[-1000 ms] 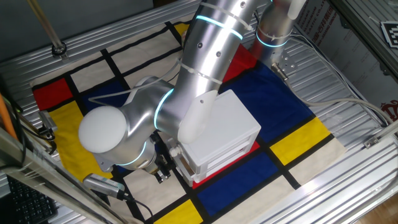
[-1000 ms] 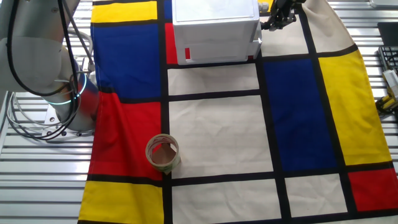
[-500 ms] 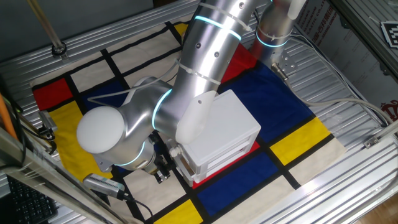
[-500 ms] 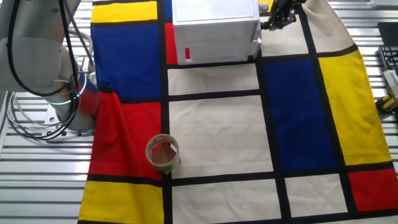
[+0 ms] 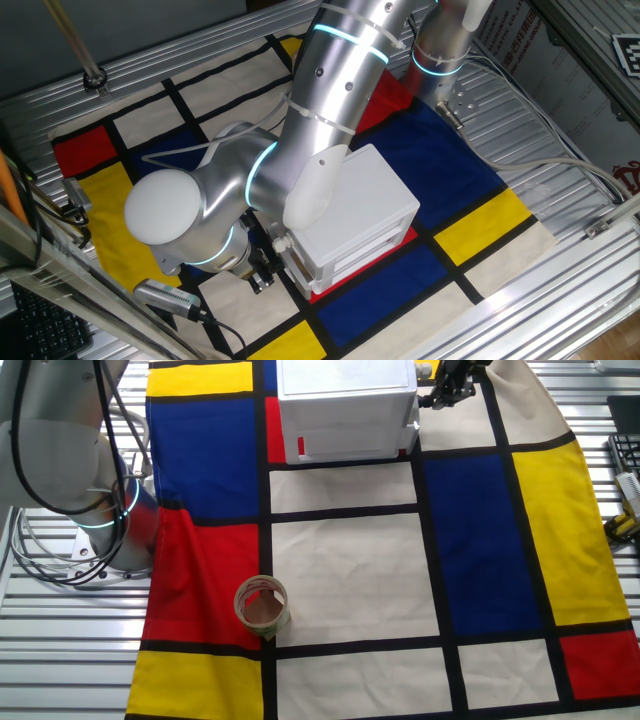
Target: Grasp the handle and close the drawer
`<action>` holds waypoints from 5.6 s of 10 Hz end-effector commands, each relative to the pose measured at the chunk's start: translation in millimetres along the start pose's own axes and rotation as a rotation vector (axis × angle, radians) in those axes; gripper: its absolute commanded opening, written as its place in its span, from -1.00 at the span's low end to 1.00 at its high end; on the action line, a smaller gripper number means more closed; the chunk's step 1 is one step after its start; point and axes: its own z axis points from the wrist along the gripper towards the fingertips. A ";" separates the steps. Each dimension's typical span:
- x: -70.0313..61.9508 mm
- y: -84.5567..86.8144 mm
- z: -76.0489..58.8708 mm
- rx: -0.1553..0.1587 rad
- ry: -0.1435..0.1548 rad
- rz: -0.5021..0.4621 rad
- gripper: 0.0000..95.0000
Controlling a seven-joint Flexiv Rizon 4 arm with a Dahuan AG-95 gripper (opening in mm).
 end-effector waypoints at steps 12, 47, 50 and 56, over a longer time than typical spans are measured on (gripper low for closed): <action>2.4 0.5 -0.7 -0.003 0.005 0.004 -1.00; 22.4 -3.0 7.4 -0.028 -0.019 -0.008 -0.20; 21.1 -3.4 8.6 -0.031 -0.022 -0.012 0.60; 13.9 -2.5 9.5 -0.035 -0.038 -0.004 1.00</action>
